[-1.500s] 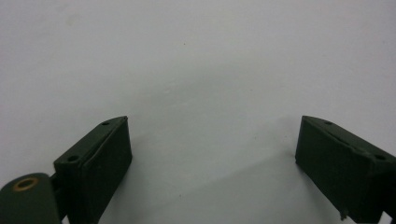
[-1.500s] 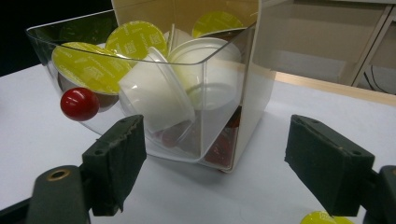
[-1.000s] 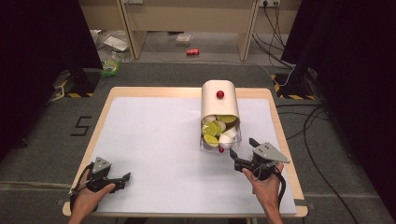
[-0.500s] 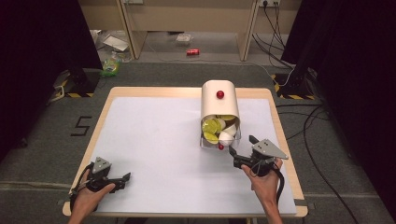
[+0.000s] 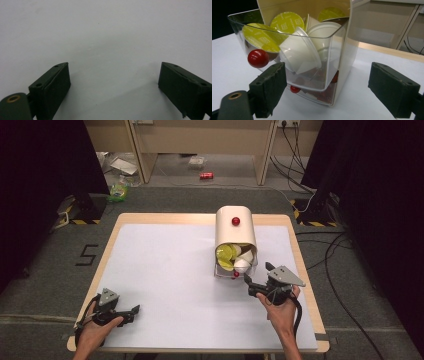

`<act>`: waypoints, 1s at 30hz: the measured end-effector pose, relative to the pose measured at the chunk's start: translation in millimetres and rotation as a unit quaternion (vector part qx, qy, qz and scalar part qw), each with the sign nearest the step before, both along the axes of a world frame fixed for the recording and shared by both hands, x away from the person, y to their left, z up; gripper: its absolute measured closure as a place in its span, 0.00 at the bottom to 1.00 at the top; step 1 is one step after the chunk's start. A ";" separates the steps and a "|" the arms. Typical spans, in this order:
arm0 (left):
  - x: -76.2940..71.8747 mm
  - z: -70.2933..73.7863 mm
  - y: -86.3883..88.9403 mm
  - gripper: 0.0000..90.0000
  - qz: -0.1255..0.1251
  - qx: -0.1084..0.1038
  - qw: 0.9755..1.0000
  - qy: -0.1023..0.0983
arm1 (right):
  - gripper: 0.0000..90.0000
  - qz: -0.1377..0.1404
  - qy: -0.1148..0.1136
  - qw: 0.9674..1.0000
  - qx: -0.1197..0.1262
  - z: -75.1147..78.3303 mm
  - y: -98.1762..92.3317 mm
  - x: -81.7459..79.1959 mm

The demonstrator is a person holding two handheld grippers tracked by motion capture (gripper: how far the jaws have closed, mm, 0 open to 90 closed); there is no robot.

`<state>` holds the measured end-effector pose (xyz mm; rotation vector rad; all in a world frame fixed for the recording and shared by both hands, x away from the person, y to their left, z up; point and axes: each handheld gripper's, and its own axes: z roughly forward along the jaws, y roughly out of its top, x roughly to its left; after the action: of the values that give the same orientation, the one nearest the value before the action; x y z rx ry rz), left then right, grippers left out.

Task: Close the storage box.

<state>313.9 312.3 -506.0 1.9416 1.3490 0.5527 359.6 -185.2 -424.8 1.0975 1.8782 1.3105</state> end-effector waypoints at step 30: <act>0.1 0.0 -0.1 0.11 0.000 0.001 1.000 0.000 | 0.18 -0.026 -0.005 1.000 0.001 1.1 0.4 20.1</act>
<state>314.0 312.2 -506.0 1.9426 1.3492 0.5533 379.7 -184.8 -423.7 1.1314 1.8294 1.2854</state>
